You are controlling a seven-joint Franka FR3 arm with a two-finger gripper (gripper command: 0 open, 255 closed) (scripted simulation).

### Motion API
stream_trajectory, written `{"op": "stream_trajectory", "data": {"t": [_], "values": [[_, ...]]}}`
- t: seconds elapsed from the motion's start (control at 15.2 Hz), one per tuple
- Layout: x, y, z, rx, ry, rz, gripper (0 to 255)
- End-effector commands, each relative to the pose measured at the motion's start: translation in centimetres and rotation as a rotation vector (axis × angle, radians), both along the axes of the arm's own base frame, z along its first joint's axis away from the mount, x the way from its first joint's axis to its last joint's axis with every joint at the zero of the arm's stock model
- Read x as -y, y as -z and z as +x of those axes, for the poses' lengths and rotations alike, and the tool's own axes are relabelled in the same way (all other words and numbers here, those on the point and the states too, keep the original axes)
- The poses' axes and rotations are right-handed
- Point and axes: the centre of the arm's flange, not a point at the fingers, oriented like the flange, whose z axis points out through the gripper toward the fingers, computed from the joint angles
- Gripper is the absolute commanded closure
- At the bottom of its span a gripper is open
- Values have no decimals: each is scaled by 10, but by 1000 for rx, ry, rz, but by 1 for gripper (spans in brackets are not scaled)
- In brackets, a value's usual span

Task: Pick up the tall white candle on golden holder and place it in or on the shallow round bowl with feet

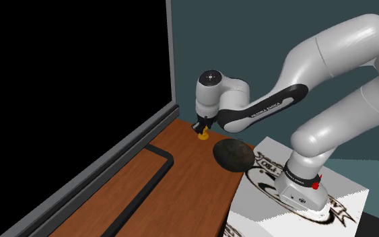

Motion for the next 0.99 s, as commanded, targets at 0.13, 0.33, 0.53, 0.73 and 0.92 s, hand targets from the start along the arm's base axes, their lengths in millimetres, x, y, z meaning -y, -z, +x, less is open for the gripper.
{"op": "stream_trajectory", "data": {"t": [0.13,0.33,0.53,0.73,0.92], "values": [[1,-22,-1,-1,0,0,255],[1,-37,-1,-1,0,0,255],[1,-53,-1,-1,0,0,255],[7,-51,-26,-1,0,0,255],[16,-46,-64,-1,0,0,255]]}}
